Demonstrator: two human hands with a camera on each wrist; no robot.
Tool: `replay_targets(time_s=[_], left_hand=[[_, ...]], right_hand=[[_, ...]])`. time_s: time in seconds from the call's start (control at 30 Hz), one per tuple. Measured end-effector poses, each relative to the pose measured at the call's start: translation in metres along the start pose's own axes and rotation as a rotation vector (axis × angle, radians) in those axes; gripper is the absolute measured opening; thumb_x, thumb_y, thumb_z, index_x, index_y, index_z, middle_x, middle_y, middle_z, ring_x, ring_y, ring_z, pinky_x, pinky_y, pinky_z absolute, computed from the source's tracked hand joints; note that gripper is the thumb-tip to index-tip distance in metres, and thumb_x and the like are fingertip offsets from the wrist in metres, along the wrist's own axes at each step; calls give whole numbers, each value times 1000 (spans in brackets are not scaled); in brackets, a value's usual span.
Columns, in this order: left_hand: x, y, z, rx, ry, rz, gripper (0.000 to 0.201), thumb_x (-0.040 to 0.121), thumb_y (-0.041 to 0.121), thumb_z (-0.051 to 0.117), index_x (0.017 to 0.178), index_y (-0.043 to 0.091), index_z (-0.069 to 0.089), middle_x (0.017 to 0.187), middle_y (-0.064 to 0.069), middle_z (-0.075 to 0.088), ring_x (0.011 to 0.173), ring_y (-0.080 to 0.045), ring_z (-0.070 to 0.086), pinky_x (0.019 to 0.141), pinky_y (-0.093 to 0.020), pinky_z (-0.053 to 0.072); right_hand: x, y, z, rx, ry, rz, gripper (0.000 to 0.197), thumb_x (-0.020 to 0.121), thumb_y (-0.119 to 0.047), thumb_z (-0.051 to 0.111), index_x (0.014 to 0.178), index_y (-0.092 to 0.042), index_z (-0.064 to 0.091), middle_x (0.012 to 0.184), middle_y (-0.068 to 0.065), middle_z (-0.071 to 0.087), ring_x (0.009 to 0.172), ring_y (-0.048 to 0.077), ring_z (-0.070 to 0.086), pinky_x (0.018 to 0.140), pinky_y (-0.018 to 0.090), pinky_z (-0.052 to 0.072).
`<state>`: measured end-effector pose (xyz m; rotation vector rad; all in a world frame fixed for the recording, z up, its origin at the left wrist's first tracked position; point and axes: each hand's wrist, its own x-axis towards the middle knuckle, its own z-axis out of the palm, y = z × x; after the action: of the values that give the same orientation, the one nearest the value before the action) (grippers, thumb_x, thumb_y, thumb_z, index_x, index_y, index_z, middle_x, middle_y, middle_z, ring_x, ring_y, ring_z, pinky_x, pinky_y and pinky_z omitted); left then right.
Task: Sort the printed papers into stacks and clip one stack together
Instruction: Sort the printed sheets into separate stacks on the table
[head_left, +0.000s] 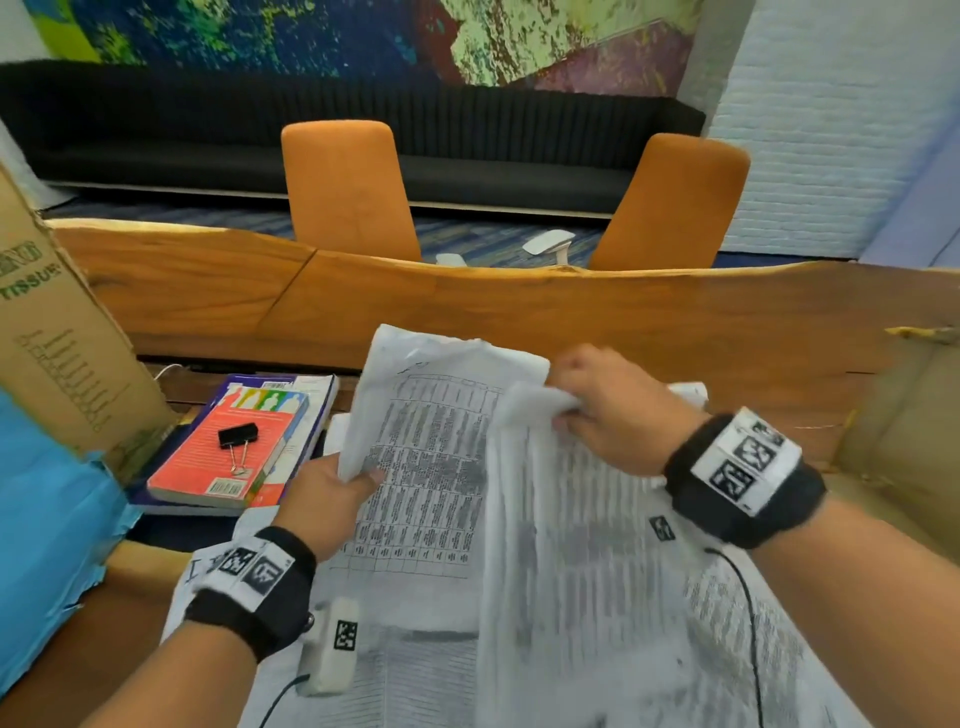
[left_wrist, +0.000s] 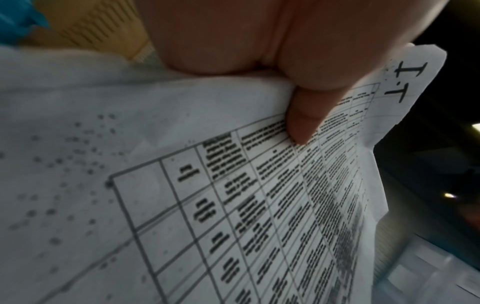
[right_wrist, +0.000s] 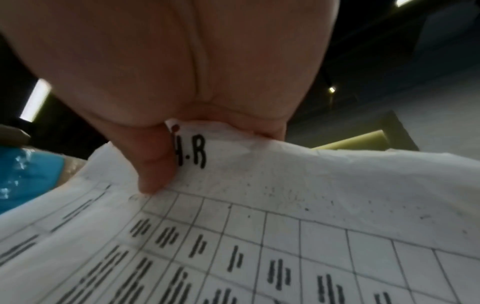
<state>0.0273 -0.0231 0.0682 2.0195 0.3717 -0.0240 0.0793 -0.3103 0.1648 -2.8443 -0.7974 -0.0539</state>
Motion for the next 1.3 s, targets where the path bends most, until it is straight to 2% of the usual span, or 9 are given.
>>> replay_targets(time_s=[0.1, 0.3, 0.4, 0.53, 0.67, 0.73, 0.83, 1.1, 1.3], left_hand=[[-2, 21, 11, 27, -131, 95, 20, 93, 22, 61, 84, 5, 59, 64, -7, 43, 49, -15, 41, 42, -22, 37], [-8, 38, 7, -155, -249, 200, 40, 79, 55, 63, 109, 27, 65, 97, 5, 75, 89, -10, 71, 76, -29, 54], [-9, 37, 17, -185, -189, 211, 40, 71, 30, 82, 106, 31, 64, 96, 10, 76, 88, -8, 72, 76, -32, 57], [-5, 36, 35, -221, 8, 218, 26, 85, 7, 70, 95, 31, 65, 91, 7, 73, 87, -10, 70, 75, -28, 57], [3, 24, 27, -289, 73, 146, 21, 83, 2, 69, 84, 22, 70, 80, 3, 74, 80, -18, 71, 67, -26, 54], [6, 19, 19, -352, 96, 118, 19, 83, -4, 66, 85, 14, 71, 81, -5, 74, 82, -27, 71, 74, -36, 56], [6, 14, 18, -344, 18, 104, 21, 85, -8, 56, 88, 9, 70, 84, -14, 72, 86, -35, 68, 73, -40, 55], [-2, 34, 42, -458, 57, 232, 31, 77, 5, 59, 100, 24, 66, 98, 1, 72, 91, -14, 67, 74, -35, 54], [0, -15, 68, -345, -13, 33, 26, 84, -4, 57, 90, 19, 67, 92, -8, 71, 93, -29, 67, 73, -35, 53]], right_hand=[[29, -18, -29, -47, 127, -93, 20, 93, -26, 61, 110, -16, 65, 154, 5, 36, 142, 27, 32, 112, 46, 31], [47, -36, -35, -32, 145, -124, 18, 98, -25, 53, 114, -22, 59, 101, -4, 53, 91, 18, 53, 77, 32, 43], [47, -45, -28, 30, 210, -173, 15, 97, -24, 55, 109, -19, 61, 99, -1, 57, 89, 19, 54, 79, 38, 48], [49, -46, -12, 123, 448, -132, 21, 90, -27, 63, 109, -18, 61, 108, -1, 59, 101, 18, 53, 93, 40, 44], [25, -17, 30, 608, 857, 326, 61, 79, -13, 67, 137, -13, 46, 142, 5, 45, 133, 18, 41, 112, 37, 33], [10, -7, 63, 1025, 728, 619, 62, 81, -9, 61, 140, -17, 43, 147, 4, 44, 136, 20, 40, 111, 43, 37], [5, -10, 95, 1436, 444, 687, 32, 79, -2, 53, 105, -17, 64, 116, 8, 68, 117, 36, 59, 89, 48, 52], [9, -45, 65, 1119, 607, 360, 20, 89, 2, 54, 96, -16, 58, 95, 16, 66, 82, 32, 64, 66, 52, 57], [-14, -32, 130, 1144, 429, 512, 35, 88, 7, 56, 102, -24, 64, 92, 6, 71, 88, 30, 69, 66, 42, 61]])
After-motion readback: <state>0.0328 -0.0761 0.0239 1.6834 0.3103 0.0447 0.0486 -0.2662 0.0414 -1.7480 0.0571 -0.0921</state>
